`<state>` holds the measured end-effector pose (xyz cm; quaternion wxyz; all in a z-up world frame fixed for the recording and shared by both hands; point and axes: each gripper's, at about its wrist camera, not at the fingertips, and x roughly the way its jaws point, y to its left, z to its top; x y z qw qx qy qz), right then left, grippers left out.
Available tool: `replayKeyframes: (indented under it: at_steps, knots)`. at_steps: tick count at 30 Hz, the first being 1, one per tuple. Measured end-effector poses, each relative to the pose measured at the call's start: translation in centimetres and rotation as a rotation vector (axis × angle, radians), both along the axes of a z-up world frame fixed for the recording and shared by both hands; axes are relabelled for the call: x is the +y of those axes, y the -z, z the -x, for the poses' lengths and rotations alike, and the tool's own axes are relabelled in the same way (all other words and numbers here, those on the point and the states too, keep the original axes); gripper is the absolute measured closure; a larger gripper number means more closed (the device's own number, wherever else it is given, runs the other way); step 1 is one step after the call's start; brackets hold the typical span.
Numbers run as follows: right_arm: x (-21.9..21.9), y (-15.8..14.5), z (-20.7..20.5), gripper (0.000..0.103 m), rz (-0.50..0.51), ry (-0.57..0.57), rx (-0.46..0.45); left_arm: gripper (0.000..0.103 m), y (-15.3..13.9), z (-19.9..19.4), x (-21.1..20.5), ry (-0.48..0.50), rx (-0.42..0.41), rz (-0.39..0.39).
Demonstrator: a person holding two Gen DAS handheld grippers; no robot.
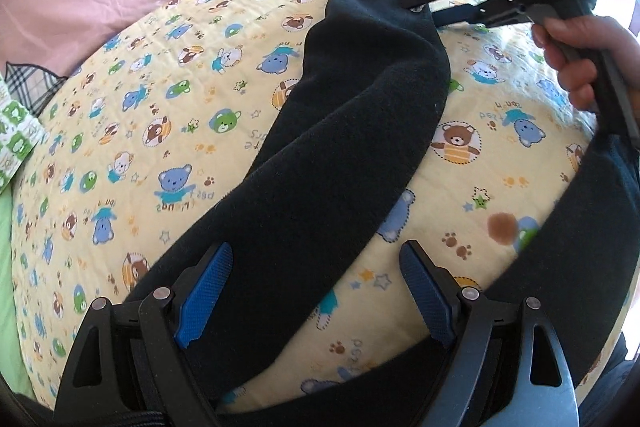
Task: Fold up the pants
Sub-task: 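Grasp the cuff of the angled pant leg with the right gripper, then lay the held cuff onto the other leg with the right gripper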
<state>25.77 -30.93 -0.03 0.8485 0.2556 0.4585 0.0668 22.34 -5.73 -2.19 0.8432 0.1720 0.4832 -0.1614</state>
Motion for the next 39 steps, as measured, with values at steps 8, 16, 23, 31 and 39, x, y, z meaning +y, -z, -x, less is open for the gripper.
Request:
replayKeyframes:
  at_steps: [8, 16, 23, 31, 39]
  knots:
    - [-0.6, -0.2, -0.9, 0.091, -0.054, 0.033, -0.030, 0.056, 0.0, -0.3, 0.1, 0.073, 0.013, 0.019]
    - [-0.2, -4.3, 3.1, 0.096, -0.090, 0.051, -0.123, 0.099, -2.2, 0.9, 0.8, 0.079, -0.025, 0.046]
    - [-0.1, -7.1, 9.8, 0.096, -0.115, 0.057, -0.163, 0.099, -6.4, 5.0, 2.5, 0.083, -0.081, 0.126]
    - [0.2, -6.6, 17.3, 0.096, -0.111, 0.095, -0.142, 0.099, -7.3, 10.4, 2.2, 0.136, -0.101, 0.147]
    - [0.1, -5.9, 22.9, 0.096, -0.136, 0.144, -0.135, 0.099, -7.4, 14.3, 1.7, 0.159, -0.116, 0.156]
